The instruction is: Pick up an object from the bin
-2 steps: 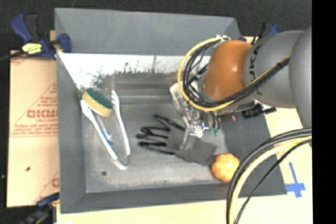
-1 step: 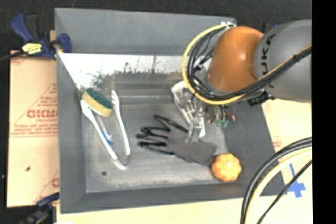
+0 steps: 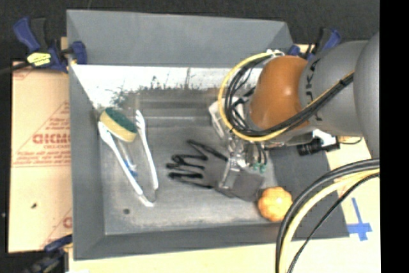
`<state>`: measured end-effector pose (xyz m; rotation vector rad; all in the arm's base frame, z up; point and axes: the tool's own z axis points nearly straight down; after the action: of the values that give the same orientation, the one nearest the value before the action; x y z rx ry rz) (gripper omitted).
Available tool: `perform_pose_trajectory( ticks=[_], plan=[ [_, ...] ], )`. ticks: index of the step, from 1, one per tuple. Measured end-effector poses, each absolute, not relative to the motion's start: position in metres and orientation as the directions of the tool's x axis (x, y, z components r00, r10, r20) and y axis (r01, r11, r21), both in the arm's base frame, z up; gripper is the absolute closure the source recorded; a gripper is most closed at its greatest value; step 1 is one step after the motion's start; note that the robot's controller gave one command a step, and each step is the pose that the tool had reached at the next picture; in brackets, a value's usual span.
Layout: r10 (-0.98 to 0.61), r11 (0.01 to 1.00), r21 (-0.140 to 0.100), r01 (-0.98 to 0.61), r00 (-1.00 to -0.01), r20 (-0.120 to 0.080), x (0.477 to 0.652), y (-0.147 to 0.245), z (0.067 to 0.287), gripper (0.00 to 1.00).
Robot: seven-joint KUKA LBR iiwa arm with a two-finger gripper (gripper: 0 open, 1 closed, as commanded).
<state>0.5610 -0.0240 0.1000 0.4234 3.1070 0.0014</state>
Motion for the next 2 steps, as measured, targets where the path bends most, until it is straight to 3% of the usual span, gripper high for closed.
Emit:
perform_pose_trajectory(
  ticks=[1, 2],
  plan=[
    [0.329, 0.944, 0.01, 0.329, -0.944, -0.028, 0.5326, 0.0008, 0.0704, 0.0],
    [0.489, 0.872, 0.013, 0.489, -0.872, -0.026, 0.5345, 0.0098, 0.0714, 1.0]
  ],
)
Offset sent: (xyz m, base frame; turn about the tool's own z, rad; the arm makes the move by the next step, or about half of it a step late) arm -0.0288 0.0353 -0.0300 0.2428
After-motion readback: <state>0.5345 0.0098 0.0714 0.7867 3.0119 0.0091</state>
